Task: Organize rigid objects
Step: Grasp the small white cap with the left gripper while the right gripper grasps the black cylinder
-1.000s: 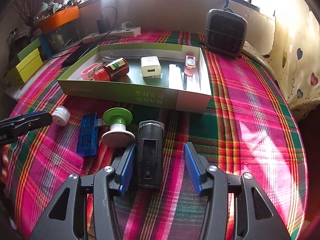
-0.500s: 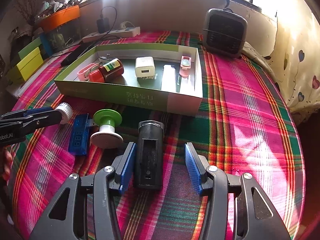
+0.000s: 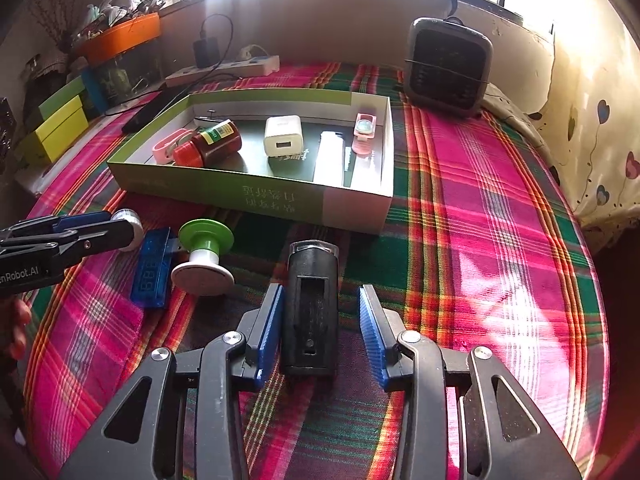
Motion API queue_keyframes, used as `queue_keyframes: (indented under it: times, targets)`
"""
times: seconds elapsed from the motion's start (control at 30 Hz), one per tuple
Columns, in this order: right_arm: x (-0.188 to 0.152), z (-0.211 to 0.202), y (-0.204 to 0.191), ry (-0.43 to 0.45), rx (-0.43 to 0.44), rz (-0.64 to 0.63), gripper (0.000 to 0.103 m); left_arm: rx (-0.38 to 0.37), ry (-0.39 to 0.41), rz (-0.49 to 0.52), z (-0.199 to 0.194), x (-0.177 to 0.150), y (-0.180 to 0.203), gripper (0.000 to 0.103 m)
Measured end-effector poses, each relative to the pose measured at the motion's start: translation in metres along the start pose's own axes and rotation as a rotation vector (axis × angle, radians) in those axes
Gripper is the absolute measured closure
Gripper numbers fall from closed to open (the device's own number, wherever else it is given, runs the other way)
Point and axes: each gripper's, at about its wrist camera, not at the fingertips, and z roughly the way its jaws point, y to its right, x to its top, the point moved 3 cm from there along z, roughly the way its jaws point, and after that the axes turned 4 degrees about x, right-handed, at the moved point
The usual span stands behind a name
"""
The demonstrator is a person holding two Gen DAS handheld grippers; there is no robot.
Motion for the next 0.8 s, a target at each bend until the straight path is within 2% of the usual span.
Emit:
queue_keyframes:
  times: [0.27,0.43,0.6,0.8]
  targets:
    - [0.0006,-0.0011,0.0046,0.003,0.001,0.01,0.074,0.005,0.008,0.017,0.0043,0.0043,0.0054,0.05]
    - [0.0005,-0.0015,0.0057,0.004,0.004,0.014,0.074,0.02,0.016,0.017,0.0042,0.0034,0.0057,0.052]
    - [0.0003,-0.0017,0.0059,0.005,0.007,0.018,0.075,0.008,0.008,0.023,0.0052,0.0018,0.0071,0.071]
    - [0.0002,-0.0017,0.0062,0.005,0.008,0.019,0.075,0.01,0.01,0.022,0.0053,0.0009,0.0083,0.08]
